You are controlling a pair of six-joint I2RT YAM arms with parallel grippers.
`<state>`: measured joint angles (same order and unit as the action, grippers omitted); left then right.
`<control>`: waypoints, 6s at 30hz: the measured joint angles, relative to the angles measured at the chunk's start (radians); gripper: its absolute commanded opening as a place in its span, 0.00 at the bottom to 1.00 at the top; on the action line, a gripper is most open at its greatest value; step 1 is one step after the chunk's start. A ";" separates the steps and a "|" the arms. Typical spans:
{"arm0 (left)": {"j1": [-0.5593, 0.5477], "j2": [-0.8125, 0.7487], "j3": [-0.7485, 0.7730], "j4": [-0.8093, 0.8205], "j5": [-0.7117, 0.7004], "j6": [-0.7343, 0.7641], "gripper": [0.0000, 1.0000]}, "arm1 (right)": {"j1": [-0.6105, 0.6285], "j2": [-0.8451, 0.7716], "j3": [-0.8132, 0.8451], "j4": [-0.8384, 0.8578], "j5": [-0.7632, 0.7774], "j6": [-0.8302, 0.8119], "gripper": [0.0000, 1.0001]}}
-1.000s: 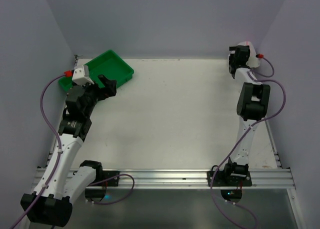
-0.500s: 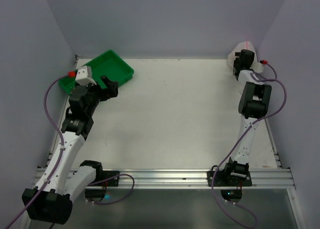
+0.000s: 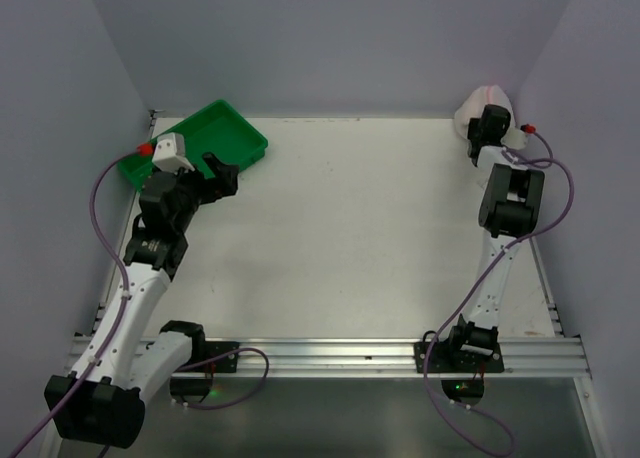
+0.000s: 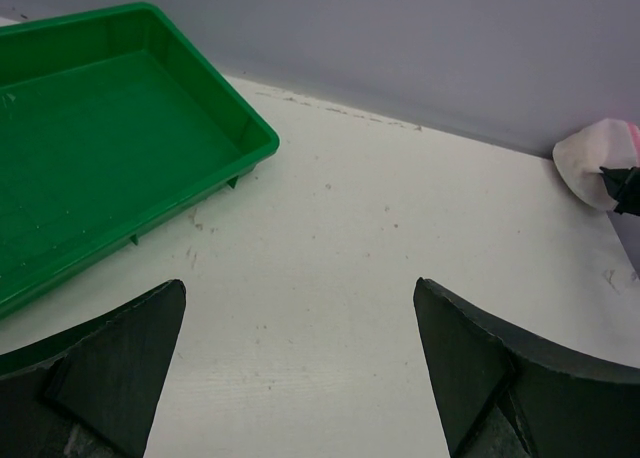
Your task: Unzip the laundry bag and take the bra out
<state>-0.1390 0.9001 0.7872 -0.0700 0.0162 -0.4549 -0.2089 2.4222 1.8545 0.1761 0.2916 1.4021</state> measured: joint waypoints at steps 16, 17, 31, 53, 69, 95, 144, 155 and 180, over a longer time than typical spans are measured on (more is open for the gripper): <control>0.000 -0.181 -0.033 -0.129 0.071 -0.026 1.00 | 0.180 -0.481 -0.594 0.172 -0.286 -0.109 0.00; 0.000 -0.196 -0.034 -0.142 0.084 -0.029 1.00 | 0.208 -0.514 -0.625 0.182 -0.305 -0.124 0.00; 0.000 -0.256 -0.054 -0.349 0.218 -0.094 1.00 | 0.680 -0.827 -1.102 0.251 -0.512 -0.326 0.00; 0.000 0.137 -0.199 -0.161 0.421 -0.149 1.00 | 0.898 -1.294 -1.119 -0.306 -0.492 -0.572 0.71; -0.065 0.018 -0.213 -0.122 0.367 -0.393 0.88 | 0.900 -1.068 -0.719 -0.504 -0.347 -0.782 0.66; -0.499 0.253 -0.526 0.191 0.123 -0.713 0.40 | 1.032 -0.830 -0.809 -0.411 -0.418 -0.985 0.59; -0.607 0.297 -0.331 0.150 0.044 -0.579 0.73 | 0.823 -1.131 -1.013 -0.520 -0.359 -0.866 0.45; -0.600 0.319 -0.277 0.127 0.029 -0.570 0.74 | 0.797 -0.872 -1.009 -0.318 -0.530 -0.692 0.00; -0.587 0.216 -0.403 0.158 -0.048 -0.807 1.00 | 0.784 -0.842 -1.235 0.341 -0.472 -0.120 0.00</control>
<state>-0.7265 1.1164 0.3840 0.0883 -0.0315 -1.2621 0.5747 1.5806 0.6193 0.5175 -0.1799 1.2823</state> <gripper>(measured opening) 0.997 0.033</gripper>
